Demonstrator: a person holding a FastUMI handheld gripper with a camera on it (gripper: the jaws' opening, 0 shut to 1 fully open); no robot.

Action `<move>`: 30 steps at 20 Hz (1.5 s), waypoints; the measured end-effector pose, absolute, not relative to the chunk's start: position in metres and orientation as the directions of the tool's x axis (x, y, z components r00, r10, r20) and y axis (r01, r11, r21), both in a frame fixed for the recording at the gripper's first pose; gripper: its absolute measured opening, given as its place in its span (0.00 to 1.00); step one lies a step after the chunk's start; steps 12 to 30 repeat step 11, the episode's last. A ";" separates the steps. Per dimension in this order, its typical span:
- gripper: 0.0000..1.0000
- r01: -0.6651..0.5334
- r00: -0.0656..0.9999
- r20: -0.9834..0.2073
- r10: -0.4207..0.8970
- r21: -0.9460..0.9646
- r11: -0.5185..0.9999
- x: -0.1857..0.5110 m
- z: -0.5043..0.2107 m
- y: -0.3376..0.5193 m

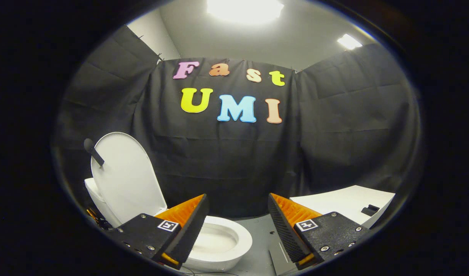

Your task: Open the toilet lid.

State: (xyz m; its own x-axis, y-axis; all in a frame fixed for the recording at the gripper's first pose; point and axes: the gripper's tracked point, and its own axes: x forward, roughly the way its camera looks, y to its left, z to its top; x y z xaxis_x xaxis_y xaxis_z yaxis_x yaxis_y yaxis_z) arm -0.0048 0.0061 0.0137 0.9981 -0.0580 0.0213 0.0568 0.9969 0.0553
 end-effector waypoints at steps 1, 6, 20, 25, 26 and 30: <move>0.95 0.044 0.999 0.006 -0.044 0.067 0.997 -0.006 0.007 0.009; 0.95 0.014 1.000 -0.010 -0.014 0.069 0.997 -0.007 0.003 0.019; 0.95 -0.008 1.000 -0.011 0.009 0.052 0.999 -0.007 0.002 0.032; 0.95 -0.008 1.000 -0.011 0.009 0.052 0.999 -0.007 0.002 0.032; 0.95 -0.008 1.000 -0.011 0.009 0.052 0.999 -0.007 0.002 0.032; 0.95 -0.008 1.000 -0.011 0.009 0.052 0.999 -0.007 0.002 0.032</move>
